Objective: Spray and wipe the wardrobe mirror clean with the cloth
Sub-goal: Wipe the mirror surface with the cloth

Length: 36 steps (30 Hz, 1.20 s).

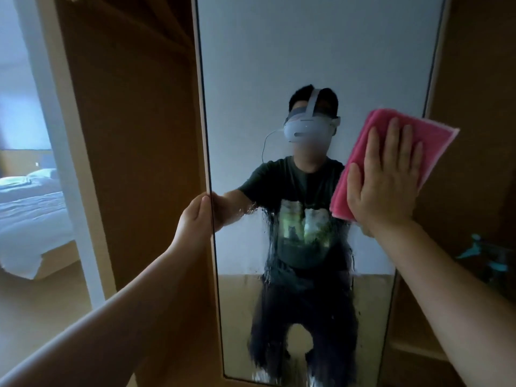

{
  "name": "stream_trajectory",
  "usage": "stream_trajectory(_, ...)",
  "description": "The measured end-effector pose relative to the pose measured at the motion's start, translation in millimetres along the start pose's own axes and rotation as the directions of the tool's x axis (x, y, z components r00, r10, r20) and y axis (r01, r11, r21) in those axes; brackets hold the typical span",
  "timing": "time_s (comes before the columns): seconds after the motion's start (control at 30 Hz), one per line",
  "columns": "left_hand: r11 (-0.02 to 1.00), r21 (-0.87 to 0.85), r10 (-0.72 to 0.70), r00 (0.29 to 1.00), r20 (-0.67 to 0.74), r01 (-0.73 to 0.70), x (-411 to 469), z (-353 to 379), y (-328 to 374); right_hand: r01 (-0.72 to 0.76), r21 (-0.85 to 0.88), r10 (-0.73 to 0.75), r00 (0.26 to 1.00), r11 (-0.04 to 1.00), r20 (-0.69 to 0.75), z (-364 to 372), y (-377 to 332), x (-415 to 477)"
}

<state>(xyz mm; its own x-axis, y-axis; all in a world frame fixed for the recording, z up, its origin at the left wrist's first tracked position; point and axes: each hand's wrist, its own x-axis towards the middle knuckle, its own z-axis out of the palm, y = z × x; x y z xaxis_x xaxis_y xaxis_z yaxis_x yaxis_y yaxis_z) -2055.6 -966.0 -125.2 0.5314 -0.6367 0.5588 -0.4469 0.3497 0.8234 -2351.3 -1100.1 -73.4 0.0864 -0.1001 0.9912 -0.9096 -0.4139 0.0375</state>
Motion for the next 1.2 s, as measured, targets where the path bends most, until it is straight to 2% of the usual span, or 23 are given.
stream_trajectory(0.07,0.999,-0.038,0.026,0.999,-0.019,-0.027,-1.0,1.7,-5.2,-0.001,-0.014,0.000,1.000,1.000,-0.008,-0.5,-1.5,2.3)
stream_trajectory(0.33,0.988,-0.019,0.146,0.978,-0.147,-0.150,-12.7,15.8,-19.4,0.014,-0.054,-0.014,1.000,0.998,0.009,-7.3,-1.4,1.3)
stream_trajectory(0.43,0.985,-0.062,0.153,0.977,-0.150,-0.164,-18.1,19.3,-33.7,0.013,-0.067,-0.011,1.000,0.998,0.023,-8.8,-2.0,2.0)
stream_trajectory(0.6,0.991,-0.094,0.088,0.988,-0.127,-0.100,-44.7,24.6,-86.0,0.029,-0.098,-0.024,0.998,0.995,0.052,-9.3,-2.3,-1.9)
stream_trajectory(0.7,0.985,-0.102,0.131,0.987,-0.093,-0.140,-60.3,27.6,-104.1,0.037,-0.108,-0.030,0.997,0.993,0.069,-7.9,1.1,-12.8)
stream_trajectory(0.9,0.981,-0.055,0.182,0.983,-0.037,-0.184,-66.0,22.7,-108.8,0.053,-0.109,-0.043,0.995,0.993,0.087,-9.4,1.7,-30.5)
stream_trajectory(1.2,0.977,-0.051,0.205,0.977,-0.054,-0.207,-67.1,20.1,-111.2,0.093,-0.116,-0.080,0.991,0.989,0.110,-6.2,6.7,-64.3)
